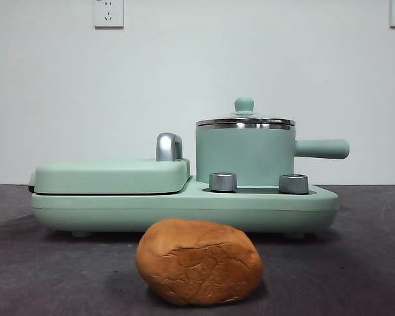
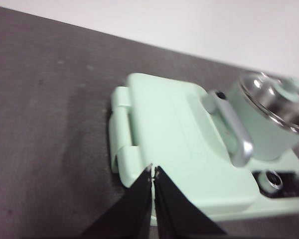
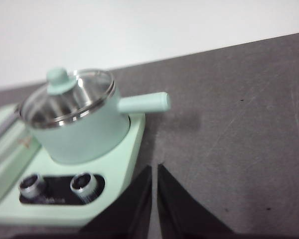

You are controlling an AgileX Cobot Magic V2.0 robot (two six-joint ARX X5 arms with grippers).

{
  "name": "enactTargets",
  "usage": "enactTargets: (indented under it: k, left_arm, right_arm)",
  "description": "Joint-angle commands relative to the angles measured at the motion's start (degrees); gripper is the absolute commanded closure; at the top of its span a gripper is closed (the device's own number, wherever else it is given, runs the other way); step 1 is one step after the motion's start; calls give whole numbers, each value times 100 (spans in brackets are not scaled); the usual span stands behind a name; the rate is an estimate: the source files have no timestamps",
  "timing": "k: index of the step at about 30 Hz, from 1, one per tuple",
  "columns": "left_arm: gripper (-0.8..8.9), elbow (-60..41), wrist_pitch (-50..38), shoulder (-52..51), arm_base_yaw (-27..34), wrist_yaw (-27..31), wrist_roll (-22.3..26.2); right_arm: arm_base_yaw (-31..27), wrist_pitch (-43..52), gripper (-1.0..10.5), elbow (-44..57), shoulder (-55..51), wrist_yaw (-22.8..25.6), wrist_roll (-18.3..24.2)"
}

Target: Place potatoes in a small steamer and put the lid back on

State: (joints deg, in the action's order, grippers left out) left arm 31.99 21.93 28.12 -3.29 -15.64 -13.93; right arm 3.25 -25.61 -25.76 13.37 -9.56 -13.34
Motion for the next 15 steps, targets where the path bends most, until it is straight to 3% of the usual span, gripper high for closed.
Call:
enactTargets:
  k: [1, 8, 15]
  left_arm:
    - [805, 616, 282, 463, -20, -162, 1040]
    - [806, 1502, 503, 1567, -271, -448, 2094]
    - [806, 1803, 219, 2371, -831, -546, 2271]
  right_arm:
    - [0, -107, 931, -358, 433, -229, 841]
    - [0, -369, 931, -1161, 1652, -1036, 1738]
    - [2, -511, 931, -1794, 2658, -1329, 2299]
